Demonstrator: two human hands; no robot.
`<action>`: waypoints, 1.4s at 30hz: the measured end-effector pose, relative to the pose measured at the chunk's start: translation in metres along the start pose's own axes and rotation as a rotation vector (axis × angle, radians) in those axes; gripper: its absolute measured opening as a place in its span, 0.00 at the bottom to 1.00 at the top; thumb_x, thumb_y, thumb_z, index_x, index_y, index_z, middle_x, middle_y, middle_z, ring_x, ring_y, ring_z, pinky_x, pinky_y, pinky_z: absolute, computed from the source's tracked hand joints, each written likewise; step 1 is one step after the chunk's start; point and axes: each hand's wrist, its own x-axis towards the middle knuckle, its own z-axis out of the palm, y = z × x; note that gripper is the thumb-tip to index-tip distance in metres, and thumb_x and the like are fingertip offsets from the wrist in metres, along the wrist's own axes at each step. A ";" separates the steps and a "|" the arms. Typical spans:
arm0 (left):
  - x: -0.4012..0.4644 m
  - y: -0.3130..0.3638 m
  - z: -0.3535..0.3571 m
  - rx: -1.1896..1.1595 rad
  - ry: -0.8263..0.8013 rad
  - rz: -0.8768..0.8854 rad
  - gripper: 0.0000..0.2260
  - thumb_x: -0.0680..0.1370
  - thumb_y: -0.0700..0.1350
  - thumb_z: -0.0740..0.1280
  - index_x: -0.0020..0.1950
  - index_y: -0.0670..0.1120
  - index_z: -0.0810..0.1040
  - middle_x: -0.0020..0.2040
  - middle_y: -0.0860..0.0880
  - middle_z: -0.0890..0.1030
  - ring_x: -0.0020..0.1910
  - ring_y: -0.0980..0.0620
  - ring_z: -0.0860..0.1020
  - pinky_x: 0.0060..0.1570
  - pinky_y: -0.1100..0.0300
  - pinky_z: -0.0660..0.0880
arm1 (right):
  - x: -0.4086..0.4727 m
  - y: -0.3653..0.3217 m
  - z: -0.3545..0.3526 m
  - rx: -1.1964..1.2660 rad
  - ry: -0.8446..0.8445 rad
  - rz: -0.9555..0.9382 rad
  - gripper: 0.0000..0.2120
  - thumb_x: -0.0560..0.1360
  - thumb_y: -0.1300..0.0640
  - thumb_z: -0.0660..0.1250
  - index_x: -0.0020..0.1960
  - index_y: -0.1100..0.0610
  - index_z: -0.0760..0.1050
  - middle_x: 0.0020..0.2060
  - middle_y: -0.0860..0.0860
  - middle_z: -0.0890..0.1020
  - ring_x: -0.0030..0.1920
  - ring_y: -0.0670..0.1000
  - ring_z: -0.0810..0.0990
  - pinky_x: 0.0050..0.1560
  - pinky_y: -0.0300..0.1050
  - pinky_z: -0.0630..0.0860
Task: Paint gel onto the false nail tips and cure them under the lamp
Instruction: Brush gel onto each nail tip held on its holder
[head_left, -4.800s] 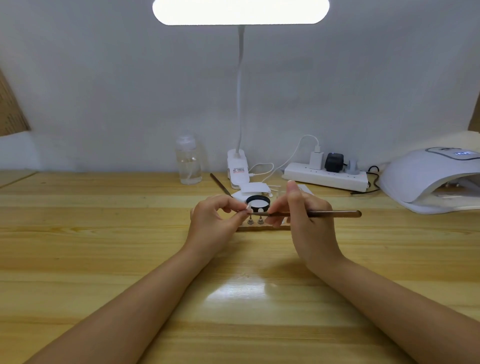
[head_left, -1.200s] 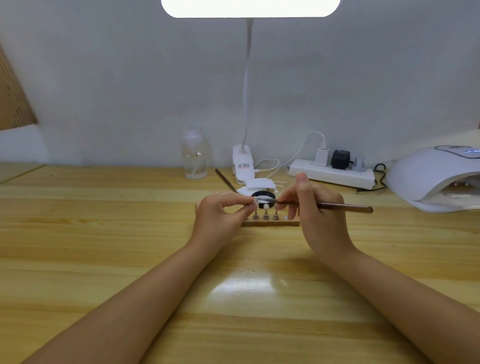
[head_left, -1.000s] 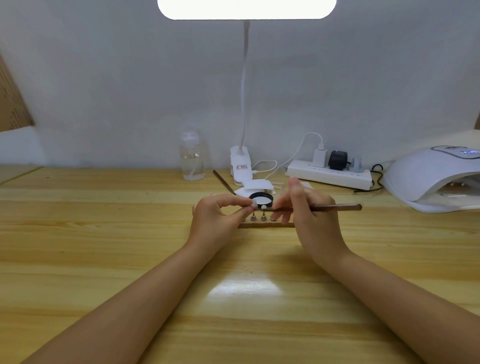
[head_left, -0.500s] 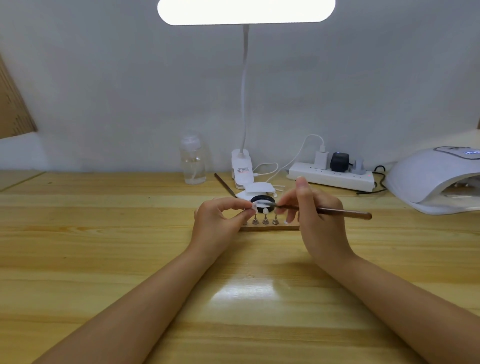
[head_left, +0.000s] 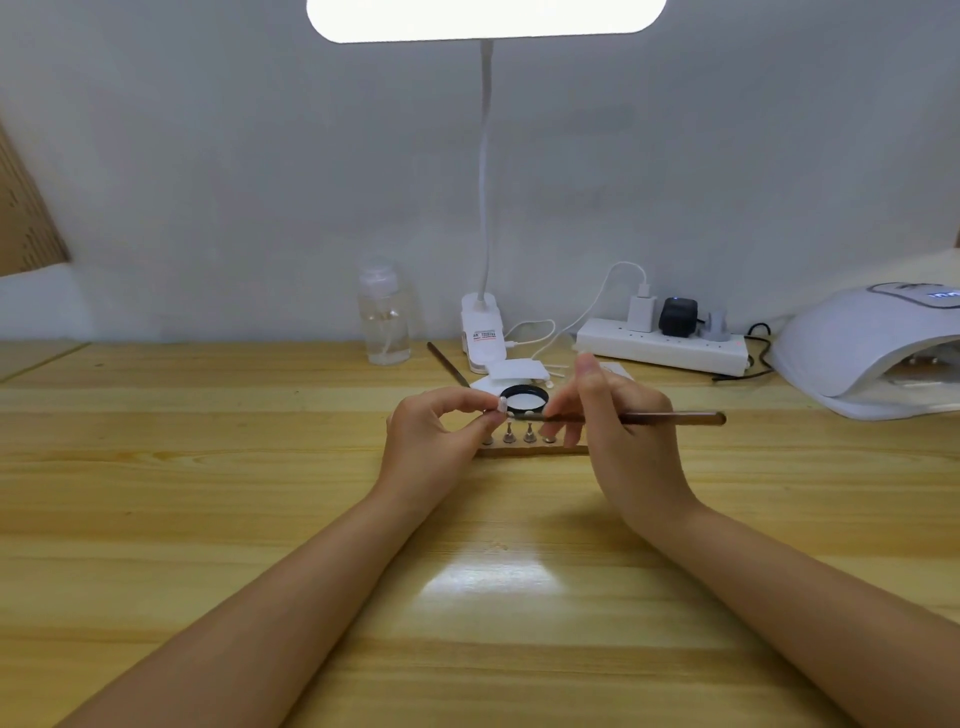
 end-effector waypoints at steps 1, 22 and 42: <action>0.000 -0.001 0.000 0.000 0.000 0.002 0.07 0.69 0.40 0.73 0.37 0.52 0.81 0.40 0.51 0.83 0.43 0.57 0.79 0.49 0.64 0.73 | 0.000 0.000 -0.001 0.029 0.010 0.020 0.23 0.72 0.43 0.55 0.31 0.57 0.78 0.23 0.49 0.79 0.26 0.41 0.77 0.31 0.32 0.72; 0.000 -0.001 0.000 0.025 0.034 0.058 0.09 0.68 0.42 0.74 0.33 0.55 0.78 0.36 0.58 0.81 0.43 0.57 0.79 0.54 0.50 0.74 | -0.004 0.002 -0.001 -0.020 0.025 -0.062 0.17 0.76 0.53 0.54 0.33 0.53 0.75 0.27 0.44 0.78 0.29 0.39 0.75 0.33 0.29 0.69; 0.002 -0.005 0.001 0.052 0.033 0.069 0.11 0.69 0.40 0.73 0.32 0.52 0.75 0.34 0.59 0.79 0.39 0.64 0.76 0.50 0.62 0.71 | -0.008 -0.002 0.002 0.046 -0.007 0.048 0.22 0.75 0.47 0.56 0.32 0.60 0.78 0.24 0.49 0.79 0.24 0.40 0.75 0.30 0.31 0.71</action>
